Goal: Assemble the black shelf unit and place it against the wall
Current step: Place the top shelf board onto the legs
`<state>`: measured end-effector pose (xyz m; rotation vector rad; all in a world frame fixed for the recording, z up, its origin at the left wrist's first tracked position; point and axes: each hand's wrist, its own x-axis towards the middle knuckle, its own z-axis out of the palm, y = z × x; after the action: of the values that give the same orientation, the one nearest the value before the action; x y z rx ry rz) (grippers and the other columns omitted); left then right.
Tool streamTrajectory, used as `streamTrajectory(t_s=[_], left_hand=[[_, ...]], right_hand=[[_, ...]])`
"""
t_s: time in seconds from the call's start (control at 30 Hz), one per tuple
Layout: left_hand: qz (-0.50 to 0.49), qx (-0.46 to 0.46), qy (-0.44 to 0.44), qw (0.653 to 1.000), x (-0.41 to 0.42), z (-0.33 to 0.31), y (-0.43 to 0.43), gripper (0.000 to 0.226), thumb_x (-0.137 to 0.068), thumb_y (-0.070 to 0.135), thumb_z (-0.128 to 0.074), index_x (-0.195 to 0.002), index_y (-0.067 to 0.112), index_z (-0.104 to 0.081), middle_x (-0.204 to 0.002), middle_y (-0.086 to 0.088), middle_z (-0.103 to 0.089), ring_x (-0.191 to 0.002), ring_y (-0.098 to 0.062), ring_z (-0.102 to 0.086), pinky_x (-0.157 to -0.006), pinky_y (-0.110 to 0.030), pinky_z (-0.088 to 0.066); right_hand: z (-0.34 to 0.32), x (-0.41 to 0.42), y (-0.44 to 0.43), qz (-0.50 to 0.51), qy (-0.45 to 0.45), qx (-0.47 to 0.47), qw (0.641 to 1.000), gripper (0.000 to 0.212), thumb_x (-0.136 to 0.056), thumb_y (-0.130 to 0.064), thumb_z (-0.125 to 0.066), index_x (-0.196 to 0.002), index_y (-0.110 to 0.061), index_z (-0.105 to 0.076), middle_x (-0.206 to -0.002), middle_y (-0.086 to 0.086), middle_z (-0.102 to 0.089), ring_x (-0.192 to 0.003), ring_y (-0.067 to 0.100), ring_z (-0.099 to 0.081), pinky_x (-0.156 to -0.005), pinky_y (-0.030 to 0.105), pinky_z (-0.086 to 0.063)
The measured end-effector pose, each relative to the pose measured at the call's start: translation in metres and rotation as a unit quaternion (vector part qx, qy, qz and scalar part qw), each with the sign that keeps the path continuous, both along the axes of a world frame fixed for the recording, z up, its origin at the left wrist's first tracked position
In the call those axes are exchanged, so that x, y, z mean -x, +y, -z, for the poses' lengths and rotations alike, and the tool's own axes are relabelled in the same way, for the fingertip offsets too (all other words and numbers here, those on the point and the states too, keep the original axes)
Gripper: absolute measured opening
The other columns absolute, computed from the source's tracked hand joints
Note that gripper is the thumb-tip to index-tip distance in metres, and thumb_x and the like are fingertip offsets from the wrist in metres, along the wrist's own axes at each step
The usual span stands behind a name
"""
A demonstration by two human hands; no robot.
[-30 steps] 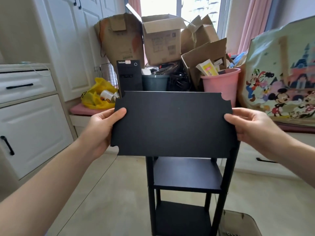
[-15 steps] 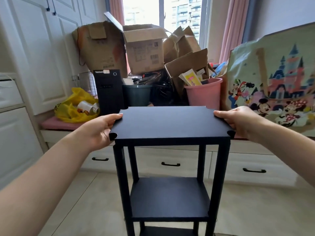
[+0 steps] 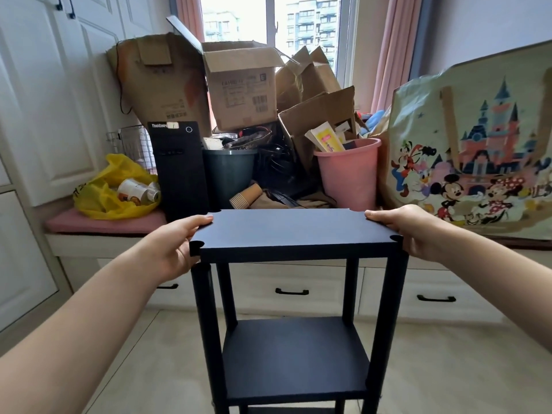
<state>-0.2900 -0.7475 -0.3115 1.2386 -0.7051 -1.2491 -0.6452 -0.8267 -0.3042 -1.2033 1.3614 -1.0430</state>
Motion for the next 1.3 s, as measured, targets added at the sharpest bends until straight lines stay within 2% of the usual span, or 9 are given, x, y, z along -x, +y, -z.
streamTrajectory(t_s=[0.07,0.17,0.33,0.47,0.6,0.83,1.0,1.13,1.3], left_hand=[[-0.002,0.006,-0.005,1.0,0.003,0.002,-0.003,0.01,-0.097,0.015,-0.064,-0.103,0.007,-0.066,-0.069,-0.005,-0.075,-0.054,-0.017,-0.073,-0.04,-0.023,-0.053],[-0.002,0.0,-0.022,1.0,0.004,0.005,-0.005,0.012,-0.097,0.016,-0.064,-0.107,0.01,-0.067,-0.069,-0.004,-0.076,-0.052,-0.016,-0.072,-0.038,-0.023,-0.051],[-0.004,-0.002,-0.026,1.0,0.005,0.012,-0.003,0.026,-0.096,0.023,-0.067,-0.118,0.009,-0.065,-0.075,-0.004,-0.077,-0.057,-0.017,-0.073,-0.043,-0.025,-0.055],[-0.008,0.007,0.0,1.0,0.011,0.015,0.001,0.021,-0.096,0.027,-0.067,-0.11,0.012,-0.067,-0.072,-0.002,-0.077,-0.055,-0.015,-0.073,-0.041,-0.023,-0.052],[0.004,0.006,0.043,0.999,0.016,0.024,0.012,0.03,-0.09,0.037,-0.071,-0.106,0.013,-0.065,-0.07,-0.005,-0.076,-0.06,-0.017,-0.074,-0.048,-0.029,-0.058],[0.029,0.04,0.084,0.995,0.02,0.039,0.024,0.043,-0.085,0.039,-0.072,-0.117,0.01,-0.064,-0.093,-0.014,-0.078,-0.08,-0.027,-0.077,-0.061,-0.039,-0.062],[0.012,0.039,0.09,0.995,0.027,0.034,0.03,0.038,-0.092,0.034,-0.067,-0.117,0.006,-0.06,-0.092,-0.016,-0.074,-0.068,-0.023,-0.075,-0.055,-0.034,-0.06],[0.002,0.04,0.089,0.995,0.029,0.034,0.03,0.031,-0.093,0.032,-0.065,-0.112,0.007,-0.061,-0.077,-0.011,-0.074,-0.063,-0.02,-0.073,-0.051,-0.031,-0.059],[-0.028,0.052,0.068,0.996,0.033,0.035,0.03,0.036,-0.091,0.03,-0.065,-0.12,0.009,-0.061,-0.104,-0.013,-0.066,-0.082,-0.021,-0.066,-0.051,-0.028,-0.057]], right_hand=[[0.001,0.0,0.0,0.008,-0.004,-0.007,1.0,0.035,-0.087,-0.019,-0.074,-0.115,0.0,-0.064,-0.089,0.009,-0.069,-0.07,0.017,-0.066,-0.061,0.029,-0.058],[0.003,-0.002,-0.001,0.018,0.01,-0.009,1.0,0.042,-0.088,-0.018,-0.074,-0.122,0.001,-0.059,-0.092,0.009,-0.066,-0.07,0.016,-0.064,-0.043,0.021,-0.051],[0.007,-0.002,-0.006,0.008,0.046,-0.004,0.999,0.037,-0.089,-0.025,-0.073,-0.115,-0.001,-0.063,-0.08,0.005,-0.07,-0.069,0.019,-0.065,-0.064,0.034,-0.05],[0.009,0.0,-0.006,0.0,0.041,-0.015,0.999,0.029,-0.09,-0.024,-0.072,-0.109,-0.002,-0.066,-0.06,-0.001,-0.071,-0.053,0.013,-0.066,-0.058,0.029,-0.05],[0.015,0.002,0.0,0.003,0.008,-0.018,1.0,0.028,-0.091,-0.017,-0.071,-0.109,0.003,-0.066,-0.067,0.005,-0.07,-0.047,0.012,-0.066,-0.039,0.02,-0.05],[0.022,0.0,0.015,0.01,-0.063,-0.031,0.997,0.023,-0.093,-0.023,-0.068,-0.107,-0.004,-0.065,-0.076,0.005,-0.069,-0.048,0.011,-0.066,-0.04,0.019,-0.049],[0.026,0.0,0.033,-0.046,-0.136,-0.095,0.985,0.02,-0.089,-0.027,-0.07,-0.093,-0.008,-0.064,-0.059,0.003,-0.067,-0.047,0.012,-0.064,-0.045,0.025,-0.055],[0.023,-0.001,0.033,-0.023,-0.118,-0.091,0.989,0.021,-0.087,-0.025,-0.07,-0.097,-0.008,-0.063,-0.06,0.002,-0.066,-0.046,0.011,-0.063,-0.042,0.023,-0.051],[0.023,-0.005,0.031,-0.016,-0.116,-0.091,0.989,0.018,-0.09,-0.024,-0.066,-0.091,-0.006,-0.061,-0.053,0.002,-0.063,-0.04,0.011,-0.06,-0.038,0.021,-0.049]])
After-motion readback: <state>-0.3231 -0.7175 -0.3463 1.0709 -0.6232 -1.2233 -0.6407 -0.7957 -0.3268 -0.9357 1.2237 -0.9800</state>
